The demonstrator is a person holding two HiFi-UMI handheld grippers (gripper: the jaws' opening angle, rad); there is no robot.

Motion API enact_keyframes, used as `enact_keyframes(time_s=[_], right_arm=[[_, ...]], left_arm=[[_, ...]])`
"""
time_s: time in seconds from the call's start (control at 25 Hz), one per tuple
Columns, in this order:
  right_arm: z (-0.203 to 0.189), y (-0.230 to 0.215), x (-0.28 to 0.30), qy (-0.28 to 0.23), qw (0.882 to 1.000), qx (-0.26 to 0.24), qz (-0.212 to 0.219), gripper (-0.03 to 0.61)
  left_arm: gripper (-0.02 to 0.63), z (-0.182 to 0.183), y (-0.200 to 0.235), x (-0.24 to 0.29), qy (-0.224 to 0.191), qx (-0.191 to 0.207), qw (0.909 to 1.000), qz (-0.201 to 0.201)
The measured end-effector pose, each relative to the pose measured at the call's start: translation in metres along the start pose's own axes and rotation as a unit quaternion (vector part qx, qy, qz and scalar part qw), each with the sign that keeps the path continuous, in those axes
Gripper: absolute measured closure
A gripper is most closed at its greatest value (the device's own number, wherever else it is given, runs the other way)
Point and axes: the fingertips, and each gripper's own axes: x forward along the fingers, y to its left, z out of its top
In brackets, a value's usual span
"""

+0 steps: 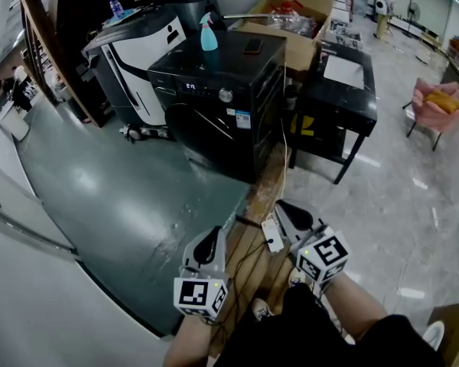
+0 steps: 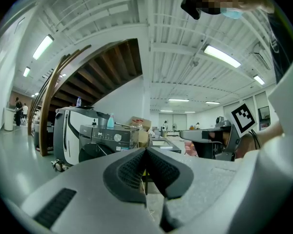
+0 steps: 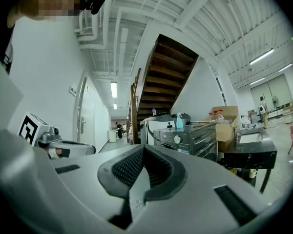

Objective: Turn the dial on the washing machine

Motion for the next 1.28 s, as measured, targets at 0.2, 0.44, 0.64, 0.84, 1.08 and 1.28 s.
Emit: enact_keyframes(time_s=[0.2, 0.44, 0.64, 0.84, 1.08, 1.28], right_arm=[[-0.004, -0.009, 0.014, -0.003, 1.000, 0.006, 0.012, 0.568], [0.001, -0.038, 0.045, -0.004, 0.999, 0.013, 0.035, 0.545], [0.004, -0.072, 0.079, -0.001, 0.998, 0.017, 0.057, 0.527], [0.012, -0.117, 0.116, -0.003, 0.997, 0.017, 0.077, 0.513], [0.021, -0.161, 0.150, -0.002, 0.993, 0.015, 0.113, 0.495], [0.027, -0.195, 0.164, -0.003, 0.990, 0.016, 0.139, 0.489]], left_arm=[[0.609, -0.004, 0.008, 0.013, 0.004, 0.005, 0.9999, 0.011], [0.609, 0.005, 0.019, 0.052, 0.001, 0.009, 0.9995, 0.030], [0.609, 0.008, 0.032, 0.095, 0.003, 0.004, 0.9986, 0.052], [0.609, 0.016, 0.044, 0.146, 0.000, 0.004, 0.9973, 0.074], [0.609, 0.025, 0.050, 0.199, -0.004, 0.009, 0.9945, 0.104], [0.609, 0.030, 0.045, 0.233, -0.004, 0.012, 0.9917, 0.128]])
